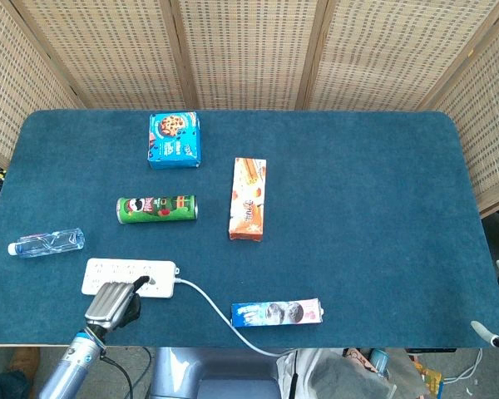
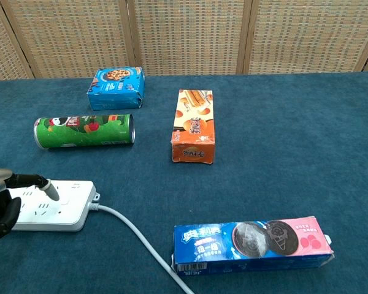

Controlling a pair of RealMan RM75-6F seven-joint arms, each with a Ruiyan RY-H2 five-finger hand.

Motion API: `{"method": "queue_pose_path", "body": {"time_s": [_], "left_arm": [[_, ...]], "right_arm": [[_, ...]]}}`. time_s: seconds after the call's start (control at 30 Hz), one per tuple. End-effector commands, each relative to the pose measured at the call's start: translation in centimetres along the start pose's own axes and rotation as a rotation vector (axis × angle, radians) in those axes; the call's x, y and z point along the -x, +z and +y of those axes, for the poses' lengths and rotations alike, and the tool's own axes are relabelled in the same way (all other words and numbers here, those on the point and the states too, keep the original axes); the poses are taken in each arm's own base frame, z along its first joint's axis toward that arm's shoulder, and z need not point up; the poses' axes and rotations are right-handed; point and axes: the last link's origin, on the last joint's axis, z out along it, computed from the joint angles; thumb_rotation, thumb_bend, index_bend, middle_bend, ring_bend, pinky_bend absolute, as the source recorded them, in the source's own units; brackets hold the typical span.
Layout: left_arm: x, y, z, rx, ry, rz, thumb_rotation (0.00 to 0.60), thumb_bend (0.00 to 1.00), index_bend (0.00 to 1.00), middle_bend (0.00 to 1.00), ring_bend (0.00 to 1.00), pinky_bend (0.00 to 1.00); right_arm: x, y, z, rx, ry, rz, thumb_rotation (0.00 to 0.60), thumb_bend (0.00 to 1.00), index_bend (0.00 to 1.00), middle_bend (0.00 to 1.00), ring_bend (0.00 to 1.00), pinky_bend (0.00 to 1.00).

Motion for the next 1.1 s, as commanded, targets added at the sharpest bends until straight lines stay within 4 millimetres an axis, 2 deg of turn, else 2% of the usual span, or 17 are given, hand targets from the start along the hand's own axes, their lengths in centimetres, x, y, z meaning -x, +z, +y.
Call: {"method": "queue_pose_path", "body": {"time_s": [0.03, 0.63, 0.9, 1.03, 1.1], "left_arm": [[0.0, 0.3, 0.1, -0.006, 0.0, 0.01, 0.6, 1.0, 0.28, 1.0, 1.0, 1.0], [0.9, 2.1, -0.2, -0.032, -0.02, -0.024, 0.6, 1.0, 0.28, 1.0, 1.0, 1.0], [1.6, 2.3, -0.5, -0.028, -0.02, -0.071, 0.6, 1.0, 0.28, 1.0, 1.0, 1.0], [0.9, 1.9, -0.4, -0.015, -0.041, -0.048, 0.6, 1.0, 0.28, 1.0, 1.0, 1.0], [-0.1, 1.6, -0.3, -0.001, -0.073, 0.001, 0.6, 1.0, 0.28, 1.0, 1.0, 1.0]], "right_arm": [[0.0, 0.0, 0.0, 0.001, 0.0, -0.001, 0.6, 0.0, 0.0, 0.0, 0.0, 0.0], [0.1, 0.1, 0.0, 0.003, 0.001, -0.006, 0.6, 0.0, 0.0, 0.0, 0.0, 0.0], [0.2, 0.1, 0.0, 0.003, -0.001, -0.007, 0.6, 0.0, 0.0, 0.0, 0.0, 0.0], [0.2, 0.1, -0.1, 0.0, -0.001, -0.009, 0.6, 0.0, 0.0, 0.0, 0.0, 0.0], [0.2, 0.1, 0.0, 0.001, -0.001, -0.006, 0.6, 0.0, 0.0, 0.0, 0.0, 0.0]]}}
